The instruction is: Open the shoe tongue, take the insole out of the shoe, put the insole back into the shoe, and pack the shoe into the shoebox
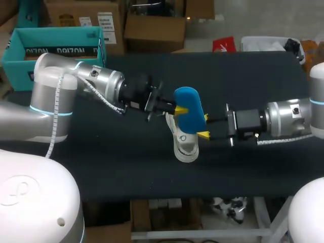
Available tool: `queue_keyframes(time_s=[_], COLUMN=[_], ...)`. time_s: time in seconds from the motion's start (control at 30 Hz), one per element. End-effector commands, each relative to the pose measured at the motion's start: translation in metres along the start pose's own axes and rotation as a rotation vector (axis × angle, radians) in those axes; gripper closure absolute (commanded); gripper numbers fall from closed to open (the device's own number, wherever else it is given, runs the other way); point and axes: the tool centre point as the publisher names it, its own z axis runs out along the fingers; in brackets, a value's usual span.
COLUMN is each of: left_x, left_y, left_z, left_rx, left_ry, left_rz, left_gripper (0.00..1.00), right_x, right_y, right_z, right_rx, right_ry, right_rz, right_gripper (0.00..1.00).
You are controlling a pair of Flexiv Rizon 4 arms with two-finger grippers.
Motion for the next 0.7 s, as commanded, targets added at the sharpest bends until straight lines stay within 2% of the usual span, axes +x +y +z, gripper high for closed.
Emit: queue_keyframes(time_s=[0.03, 0.13, 0.17, 0.27, 0.53, 0.57, 0.6, 0.63, 0.7], left_x=[0.001, 0.002, 0.002, 0.003, 0.005, 0.005, 0.005, 0.005, 0.004], left_y=[0.002, 0.003, 0.003, 0.003, 0.000, 0.000, 0.000, 0.000, 0.000], left_z=[0.006, 0.007, 0.008, 0.007, -0.001, -0.002, -0.004, -0.007, -0.014], left_rx=[0.000, 0.000, 0.000, -0.001, -0.005, -0.002, 0.000, 0.006, 0.011], left_ry=[-0.011, -0.013, -0.014, -0.019, -0.025, -0.024, -0.013, -0.001, 0.013], left_rz=[0.003, 0.006, 0.007, 0.010, -0.011, -0.016, -0.027, -0.041, -0.046], left_gripper=[1.00, 1.00, 1.00, 1.00, 1.00, 0.95, 0.20, 0.00, 0.00], right_x=[-0.002, -0.003, -0.003, -0.002, 0.000, 0.001, 0.001, 0.002, 0.003], right_y=[-0.003, -0.001, 0.000, 0.001, 0.006, 0.007, 0.009, 0.010, 0.012], right_z=[0.002, 0.004, 0.004, 0.003, 0.000, 0.000, 0.000, -0.001, -0.003], right_rx=[-0.008, -0.009, -0.010, -0.012, -0.011, -0.007, -0.001, 0.009, 0.020], right_ry=[0.003, 0.004, 0.004, 0.006, 0.003, -0.002, -0.009, -0.017, -0.037], right_rz=[0.002, 0.004, 0.005, 0.006, 0.002, 0.001, -0.001, -0.007, -0.019], right_gripper=[0.60, 0.63, 0.67, 1.00, 1.00, 1.00, 1.00, 1.00, 1.00])
